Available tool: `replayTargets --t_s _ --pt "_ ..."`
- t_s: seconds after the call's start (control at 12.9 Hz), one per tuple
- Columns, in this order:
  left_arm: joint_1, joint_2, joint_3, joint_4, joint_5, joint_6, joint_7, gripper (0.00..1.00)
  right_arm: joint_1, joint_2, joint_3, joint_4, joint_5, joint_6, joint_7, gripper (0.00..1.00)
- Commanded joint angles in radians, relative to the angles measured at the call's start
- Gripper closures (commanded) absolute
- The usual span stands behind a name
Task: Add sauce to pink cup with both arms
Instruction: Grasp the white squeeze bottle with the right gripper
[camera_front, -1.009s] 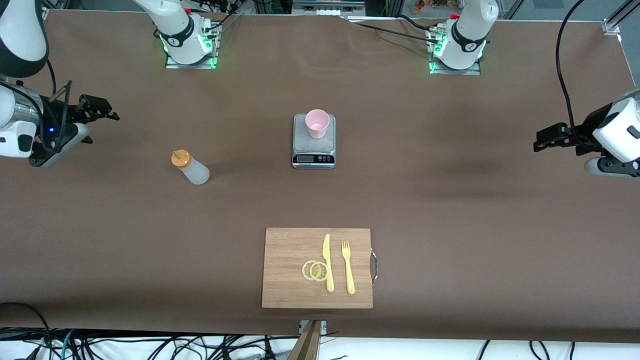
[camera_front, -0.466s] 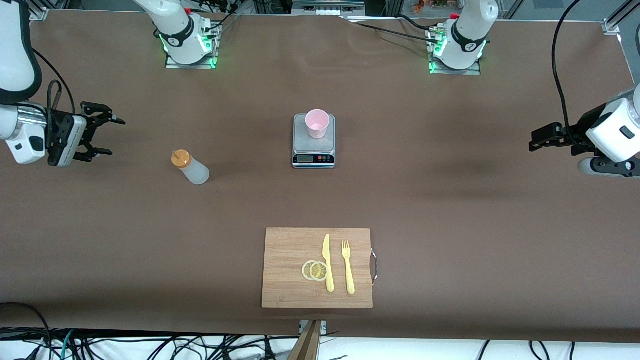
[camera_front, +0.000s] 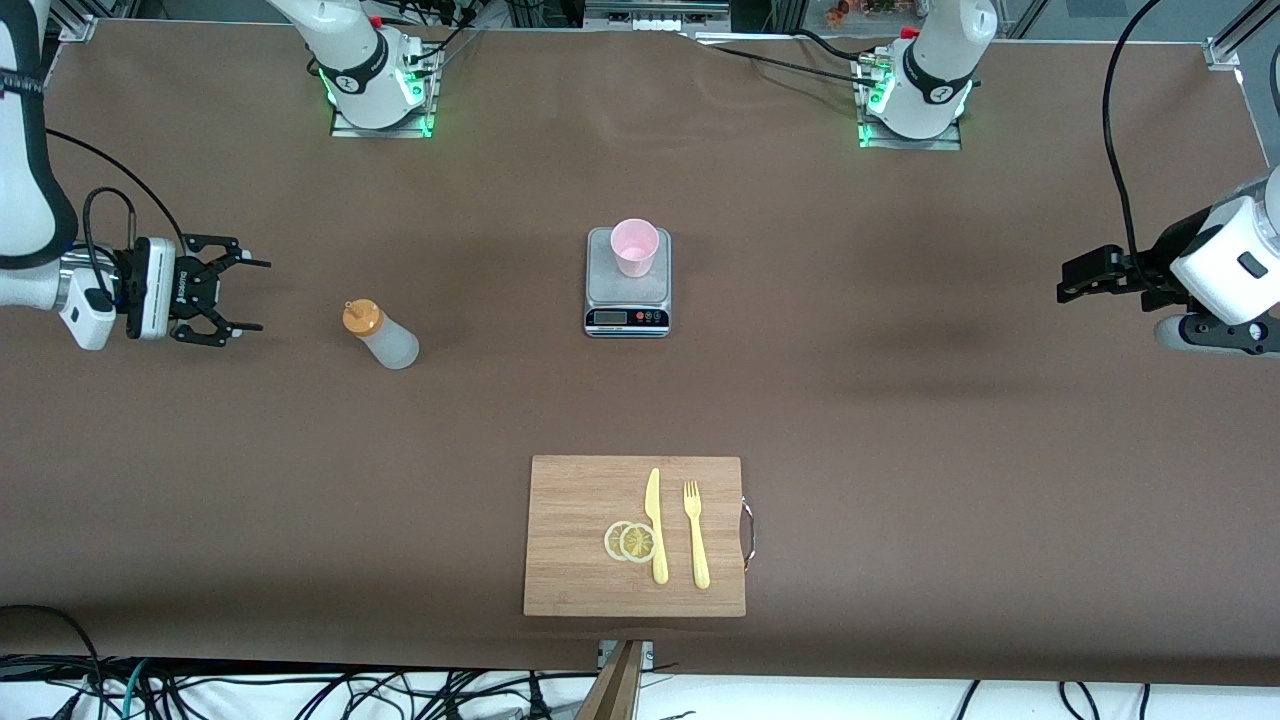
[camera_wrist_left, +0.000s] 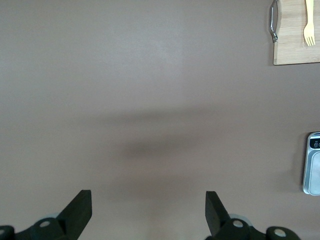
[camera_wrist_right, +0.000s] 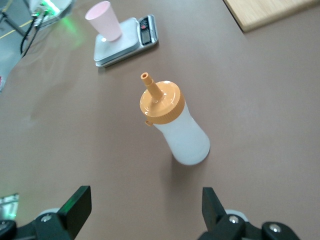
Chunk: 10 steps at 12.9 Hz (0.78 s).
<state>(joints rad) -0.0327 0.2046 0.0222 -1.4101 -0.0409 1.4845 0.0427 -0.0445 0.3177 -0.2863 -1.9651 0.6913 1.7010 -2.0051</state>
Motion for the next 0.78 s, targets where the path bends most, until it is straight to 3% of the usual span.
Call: replayTargets --t_s 0.0,0.47,0.7 --pt "-0.001 0.007 -0.001 0.022 -0.014 -0.021 -0.011 0.00 -0.011 0.079 0.004 0.000 0.126 -0.027 -0.210 0.02" --pt "-0.012 0.007 -0.001 0.022 -0.014 -0.021 -0.011 0.00 -0.008 0.240 0.009 0.003 0.411 -0.095 -0.542 0.03" --pt "-0.009 0.013 -0.001 0.022 -0.014 -0.021 -0.011 0.00 -0.005 0.306 0.036 0.006 0.467 -0.141 -0.622 0.02"
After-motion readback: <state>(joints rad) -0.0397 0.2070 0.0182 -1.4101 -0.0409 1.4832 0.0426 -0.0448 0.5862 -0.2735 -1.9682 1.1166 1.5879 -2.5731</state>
